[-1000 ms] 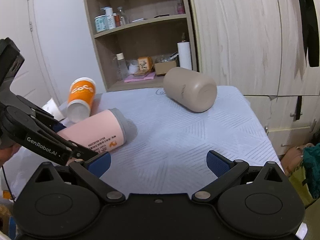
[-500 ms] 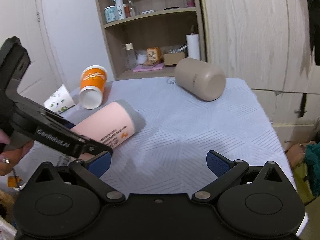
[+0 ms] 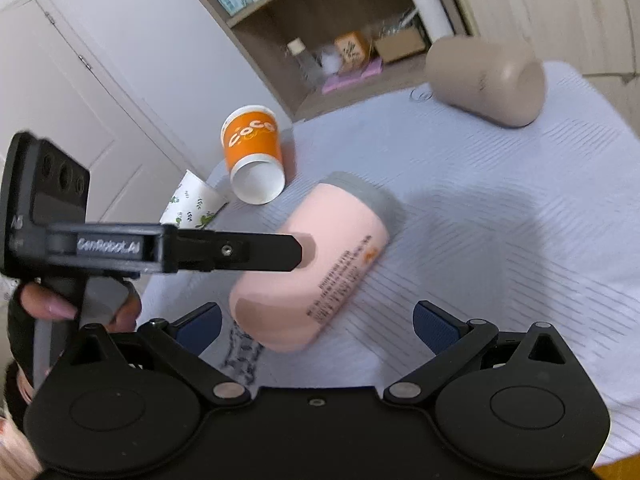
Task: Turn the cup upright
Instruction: 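Lift the pink tumbler with the left tool and tilt it lid-up, then grip the tumbler with the right tool while the left tool holds it upright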
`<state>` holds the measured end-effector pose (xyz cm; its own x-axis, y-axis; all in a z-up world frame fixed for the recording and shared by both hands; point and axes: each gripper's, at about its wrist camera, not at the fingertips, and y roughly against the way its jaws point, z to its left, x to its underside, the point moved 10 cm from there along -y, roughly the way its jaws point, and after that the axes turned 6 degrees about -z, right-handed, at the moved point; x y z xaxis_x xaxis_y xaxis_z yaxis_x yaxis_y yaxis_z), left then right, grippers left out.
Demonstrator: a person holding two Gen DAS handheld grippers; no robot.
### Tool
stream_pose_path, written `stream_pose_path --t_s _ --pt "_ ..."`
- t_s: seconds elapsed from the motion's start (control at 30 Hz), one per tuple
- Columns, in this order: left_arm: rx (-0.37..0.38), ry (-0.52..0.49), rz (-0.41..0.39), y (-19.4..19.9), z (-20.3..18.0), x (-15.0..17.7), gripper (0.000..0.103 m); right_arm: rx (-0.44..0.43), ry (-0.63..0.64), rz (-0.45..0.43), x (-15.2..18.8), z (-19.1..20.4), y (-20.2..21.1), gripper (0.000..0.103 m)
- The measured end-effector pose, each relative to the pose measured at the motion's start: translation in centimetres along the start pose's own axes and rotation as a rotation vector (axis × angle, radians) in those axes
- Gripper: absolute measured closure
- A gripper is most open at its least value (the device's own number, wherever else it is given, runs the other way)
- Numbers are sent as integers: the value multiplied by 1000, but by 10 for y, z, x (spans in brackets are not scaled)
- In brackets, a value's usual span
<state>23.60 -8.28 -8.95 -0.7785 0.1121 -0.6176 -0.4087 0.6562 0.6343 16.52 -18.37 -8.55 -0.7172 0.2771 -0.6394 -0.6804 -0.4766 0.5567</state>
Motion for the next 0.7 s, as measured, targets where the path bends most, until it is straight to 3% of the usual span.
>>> stream_pose_path --t_s 0.3,0.5,0.57,0.7 --pt "73 82 12 -10 11 -2 31 -41 -101 64 -12 -2 -37 0" --pt "111 109 27 -17 14 -5 35 -49 -88 113 -19 0 -47 0" --pt "124 133 42 -19 16 -5 36 -37 -62 124 -21 2 -51 9" --pt "190 199 74 -23 18 -3 41 -44 -42 131 -25 0 -53 17"
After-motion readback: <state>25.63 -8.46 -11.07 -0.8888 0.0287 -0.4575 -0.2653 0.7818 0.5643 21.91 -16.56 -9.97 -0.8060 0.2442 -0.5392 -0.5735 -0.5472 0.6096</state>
